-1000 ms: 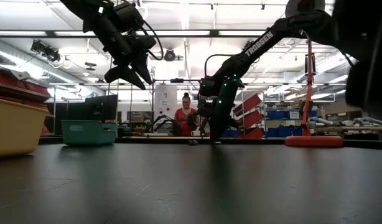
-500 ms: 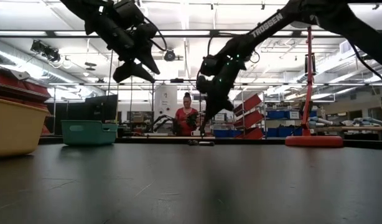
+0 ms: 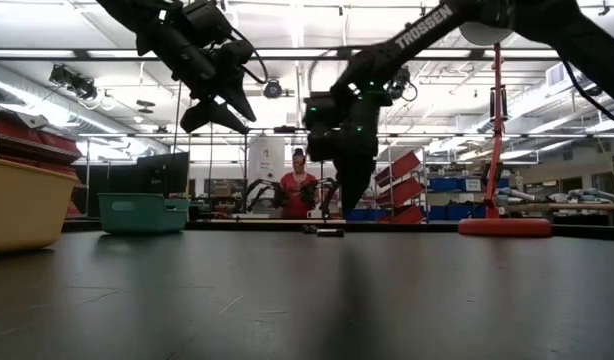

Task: Sort batteries
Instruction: Put the white battery into the blue bin

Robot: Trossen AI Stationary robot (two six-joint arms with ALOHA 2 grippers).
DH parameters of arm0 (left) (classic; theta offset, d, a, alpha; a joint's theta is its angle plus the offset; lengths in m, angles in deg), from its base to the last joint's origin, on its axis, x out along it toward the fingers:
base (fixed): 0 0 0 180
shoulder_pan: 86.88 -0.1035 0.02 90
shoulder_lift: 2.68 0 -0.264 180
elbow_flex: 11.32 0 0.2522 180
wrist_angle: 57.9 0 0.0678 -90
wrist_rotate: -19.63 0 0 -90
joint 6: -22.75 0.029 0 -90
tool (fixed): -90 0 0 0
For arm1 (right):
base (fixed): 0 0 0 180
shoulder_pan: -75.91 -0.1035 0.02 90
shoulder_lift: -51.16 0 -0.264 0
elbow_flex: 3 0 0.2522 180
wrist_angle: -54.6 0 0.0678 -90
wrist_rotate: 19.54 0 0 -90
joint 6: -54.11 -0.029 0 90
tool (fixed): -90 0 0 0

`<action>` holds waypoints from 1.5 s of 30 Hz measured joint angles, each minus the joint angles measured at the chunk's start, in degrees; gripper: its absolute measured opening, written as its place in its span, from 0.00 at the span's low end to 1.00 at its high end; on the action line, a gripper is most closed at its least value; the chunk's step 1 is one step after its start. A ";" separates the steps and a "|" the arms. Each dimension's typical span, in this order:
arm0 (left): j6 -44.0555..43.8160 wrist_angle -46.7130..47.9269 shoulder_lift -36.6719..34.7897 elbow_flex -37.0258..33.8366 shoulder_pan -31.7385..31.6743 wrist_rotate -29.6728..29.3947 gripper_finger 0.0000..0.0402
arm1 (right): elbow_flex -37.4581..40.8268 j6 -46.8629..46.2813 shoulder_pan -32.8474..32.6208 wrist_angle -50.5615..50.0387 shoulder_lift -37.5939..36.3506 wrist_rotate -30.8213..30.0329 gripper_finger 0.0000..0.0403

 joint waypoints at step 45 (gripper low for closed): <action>3.14 10.33 -13.26 0.02 -0.15 -5.57 0.38 | 12.73 -6.55 -7.43 18.63 -10.25 0.34 0.09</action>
